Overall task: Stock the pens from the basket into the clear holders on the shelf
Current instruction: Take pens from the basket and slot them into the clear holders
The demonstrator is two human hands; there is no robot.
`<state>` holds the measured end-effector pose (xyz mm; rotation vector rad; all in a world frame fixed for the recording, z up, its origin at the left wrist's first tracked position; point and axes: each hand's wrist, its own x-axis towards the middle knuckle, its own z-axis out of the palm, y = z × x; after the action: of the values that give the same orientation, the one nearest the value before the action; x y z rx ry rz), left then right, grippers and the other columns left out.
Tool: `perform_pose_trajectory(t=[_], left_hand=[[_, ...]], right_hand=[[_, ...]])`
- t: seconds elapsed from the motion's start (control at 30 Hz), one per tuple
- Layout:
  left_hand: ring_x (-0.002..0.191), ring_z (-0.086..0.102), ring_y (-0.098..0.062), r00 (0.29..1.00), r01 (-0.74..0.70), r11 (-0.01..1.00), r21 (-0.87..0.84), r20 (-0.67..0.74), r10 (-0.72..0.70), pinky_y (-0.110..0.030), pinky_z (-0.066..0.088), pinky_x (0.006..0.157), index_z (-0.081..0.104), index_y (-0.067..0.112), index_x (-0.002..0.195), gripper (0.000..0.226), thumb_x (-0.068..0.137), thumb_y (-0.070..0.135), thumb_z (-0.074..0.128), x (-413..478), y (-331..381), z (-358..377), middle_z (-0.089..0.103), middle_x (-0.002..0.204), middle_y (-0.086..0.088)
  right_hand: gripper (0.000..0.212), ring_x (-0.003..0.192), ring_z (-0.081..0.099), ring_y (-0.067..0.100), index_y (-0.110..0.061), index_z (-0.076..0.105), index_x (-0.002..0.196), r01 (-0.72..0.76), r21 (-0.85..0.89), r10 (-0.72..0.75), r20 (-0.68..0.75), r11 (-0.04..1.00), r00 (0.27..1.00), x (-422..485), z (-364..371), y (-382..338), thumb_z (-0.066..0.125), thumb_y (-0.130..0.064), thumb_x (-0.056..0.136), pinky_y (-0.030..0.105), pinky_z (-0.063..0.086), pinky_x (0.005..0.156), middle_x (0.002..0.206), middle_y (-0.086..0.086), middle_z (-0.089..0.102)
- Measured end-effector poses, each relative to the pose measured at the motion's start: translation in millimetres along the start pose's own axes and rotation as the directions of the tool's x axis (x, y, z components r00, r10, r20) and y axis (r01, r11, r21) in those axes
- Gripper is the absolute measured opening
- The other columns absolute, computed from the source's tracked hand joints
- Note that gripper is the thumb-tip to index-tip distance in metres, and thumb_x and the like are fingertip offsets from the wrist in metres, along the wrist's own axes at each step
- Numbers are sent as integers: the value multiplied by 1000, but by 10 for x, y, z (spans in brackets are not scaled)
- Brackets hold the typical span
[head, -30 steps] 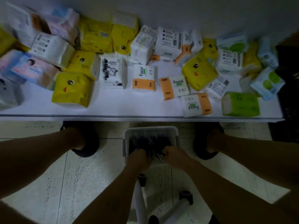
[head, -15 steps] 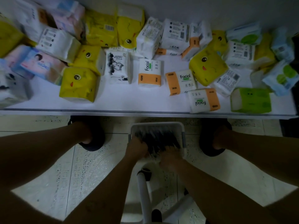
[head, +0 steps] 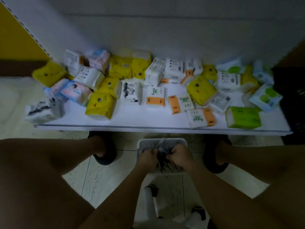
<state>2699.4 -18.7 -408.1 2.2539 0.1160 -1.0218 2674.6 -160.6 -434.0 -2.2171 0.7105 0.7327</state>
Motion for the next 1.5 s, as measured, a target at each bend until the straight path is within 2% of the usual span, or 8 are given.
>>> perform_pose_trajectory(t=[0.23, 0.37, 0.47, 0.63, 1.03, 1.2, 1.4, 1.5], left_hand=[[76, 57, -26, 997, -68, 977, -202, -39, 61, -32, 48, 64, 50, -5, 116, 26, 93, 4, 42, -195, 44, -50, 59, 93, -15], [77, 59, -24, 972, -204, 941, -269, -172, 162, -34, 51, 66, 54, 16, 101, 21, 97, 34, 43, -382, 344, -277, 62, 89, -8], [75, 55, -12, 837, -508, 850, -140, -314, 449, -26, 37, 61, 55, 23, 96, 29, 101, 43, 34, -678, 732, -537, 58, 82, 5], [54, 52, -3, 575, -801, 589, -104, -406, 710, -21, 40, 56, 56, 16, 91, 25, 103, 20, 36, -1172, 1380, -977, 57, 66, 4], [74, 66, -14, 304, -952, 278, -132, -544, 782, -33, 57, 66, 54, 21, 97, 10, 95, 11, 56, -2407, 2373, -1922, 62, 90, -2], [79, 71, -15, 246, -967, 245, -69, -499, 831, -37, 60, 71, 45, 30, 131, 47, 92, 10, 62, -2799, 2679, -2336, 64, 102, -1], [77, 69, -13, 186, -955, 268, 129, -445, 876, -27, 59, 73, 59, 37, 121, 52, 80, 7, 74, -3079, 3055, -2777, 58, 105, 4], [83, 66, -10, 139, -955, 236, 178, -434, 890, -26, 58, 76, 62, 35, 115, 45, 79, 11, 75, -3105, 3225, -2961, 60, 99, 3]], right_hand=[[20, 62, 54, 18, -11, 55, 85, -20, 277, 14, 21, 961, 1000, -378, -137, -47, 42, -11, 99, 22, 41, 53, 76, 8, 55], [23, 66, 51, 17, -14, 56, 83, 110, 219, -71, -177, 970, 982, -628, -500, -264, 41, -18, 100, 26, 38, 60, 78, 2, 55], [29, 83, 55, 11, -14, 66, 108, 392, 261, -269, -404, 882, 875, -903, -855, -507, 40, -26, 103, 24, 36, 67, 95, -3, 65], [20, 45, 52, 1, -27, 59, 110, 689, 303, -469, -551, 659, 690, -1410, -1391, -892, 41, -20, 103, 22, 43, 53, 52, -11, 59], [17, 51, 51, 10, -34, 67, 91, 901, 148, -490, -797, 409, 354, -2660, -2561, -1771, 51, -33, 97, 28, 44, 50, 59, -5, 56], [25, 72, 64, 5, -41, 69, 73, 929, 39, -520, -820, 368, 240, -2998, -2906, -2008, 62, -27, 93, 24, 53, 69, 75, -8, 70], [9, 68, 57, 2, -22, 72, 92, 915, -87, -542, -826, 394, 155, -3071, -3399, -2232, 69, -16, 86, 18, 45, 66, 74, -12, 64], [40, 73, 59, 4, -33, 58, 119, 925, -86, -514, -848, 369, 126, -3080, -3605, -2346, 72, -18, 85, 15, 48, 67, 78, -7, 61]])
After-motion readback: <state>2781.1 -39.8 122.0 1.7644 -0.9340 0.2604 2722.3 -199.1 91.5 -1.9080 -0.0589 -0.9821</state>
